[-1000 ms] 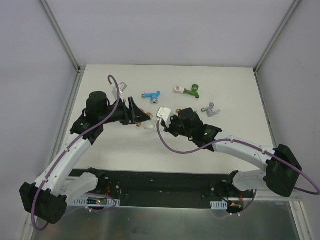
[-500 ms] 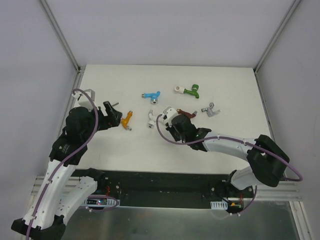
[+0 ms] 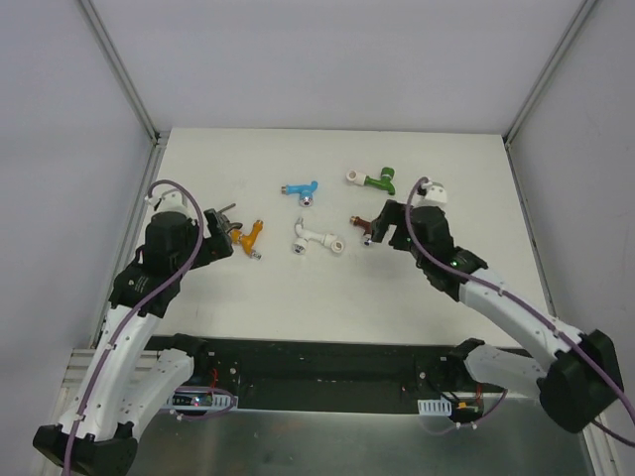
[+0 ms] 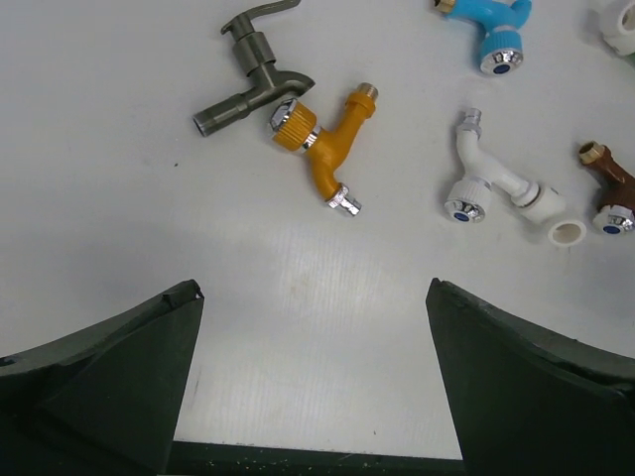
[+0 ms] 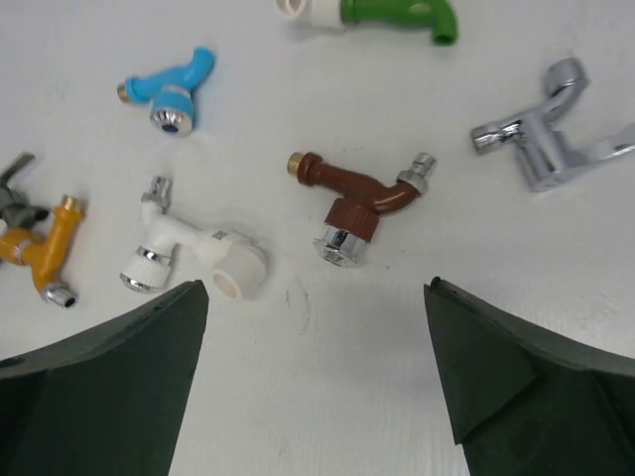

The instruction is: Install the water faucets

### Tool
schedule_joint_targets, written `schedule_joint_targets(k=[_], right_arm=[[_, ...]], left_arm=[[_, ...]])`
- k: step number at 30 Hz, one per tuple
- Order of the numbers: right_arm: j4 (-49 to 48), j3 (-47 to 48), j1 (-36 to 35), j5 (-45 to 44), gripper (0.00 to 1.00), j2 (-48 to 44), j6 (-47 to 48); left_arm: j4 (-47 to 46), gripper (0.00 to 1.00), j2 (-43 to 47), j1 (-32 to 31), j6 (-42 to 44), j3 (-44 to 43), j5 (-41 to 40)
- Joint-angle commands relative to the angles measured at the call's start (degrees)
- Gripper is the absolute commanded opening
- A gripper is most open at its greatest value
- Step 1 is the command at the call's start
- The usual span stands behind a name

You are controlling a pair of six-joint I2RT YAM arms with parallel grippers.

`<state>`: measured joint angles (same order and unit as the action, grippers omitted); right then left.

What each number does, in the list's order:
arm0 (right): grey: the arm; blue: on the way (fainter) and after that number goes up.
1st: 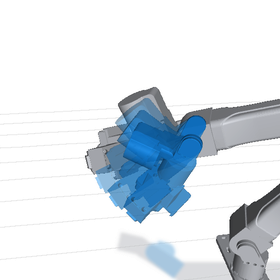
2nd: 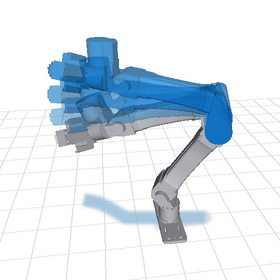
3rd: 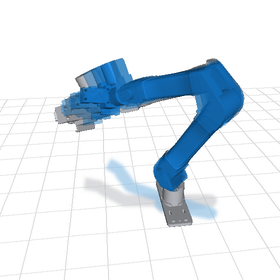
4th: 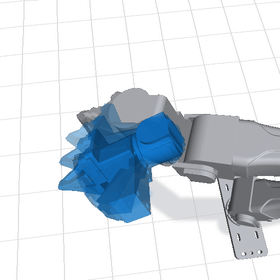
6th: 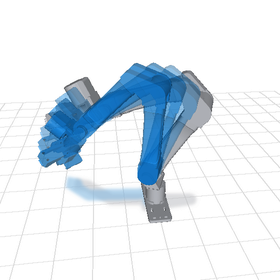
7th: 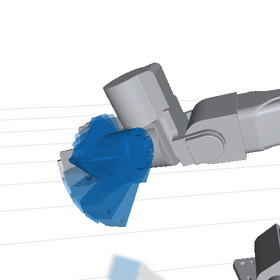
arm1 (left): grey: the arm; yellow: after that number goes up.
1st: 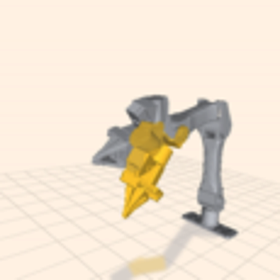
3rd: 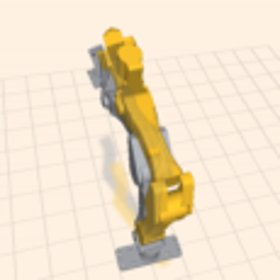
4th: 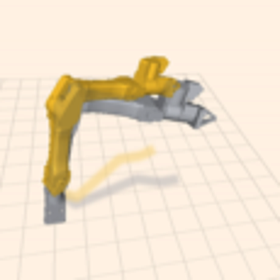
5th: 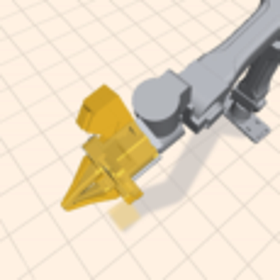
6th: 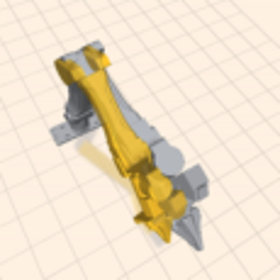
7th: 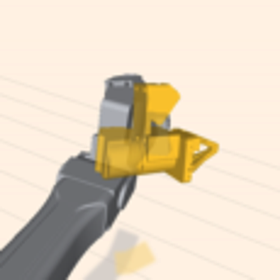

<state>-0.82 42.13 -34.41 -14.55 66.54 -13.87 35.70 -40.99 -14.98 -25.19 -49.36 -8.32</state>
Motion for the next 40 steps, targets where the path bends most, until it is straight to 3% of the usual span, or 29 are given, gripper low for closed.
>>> schedule_joint_targets(k=[1,7,13,17,23,40], right_arm=[[5.5,-2.5,-0.1,-14.9,0.99,-14.7,-7.9],[14.6,-2.0,0.0,-22.5,0.99,-35.9,-2.3],[24.3,3.3,0.0,-24.8,0.99,-44.4,2.4],[27.5,6.0,-0.1,-26.6,0.99,-46.9,8.0],[21.5,-0.5,-0.1,-30.2,0.99,-51.5,8.6],[18.7,-3.2,0.0,-25.0,0.99,-48.9,9.5]], left_arm=[[1.9,0.99,3.3,2.0,-0.7,-2.4,-3.5],[1.9,0.99,12.4,2.0,3.5,-2.7,-11.3],[1.7,0.99,21.5,2.0,6.9,-0.8,-18.6],[1.2,0.99,24.7,2.0,6.6,1.3,-20.3],[0.2,0.99,26.6,4.0,7.0,4.2,-20.1],[-3.9,0.99,28.5,20.7,6.4,7.1,-4.5]])
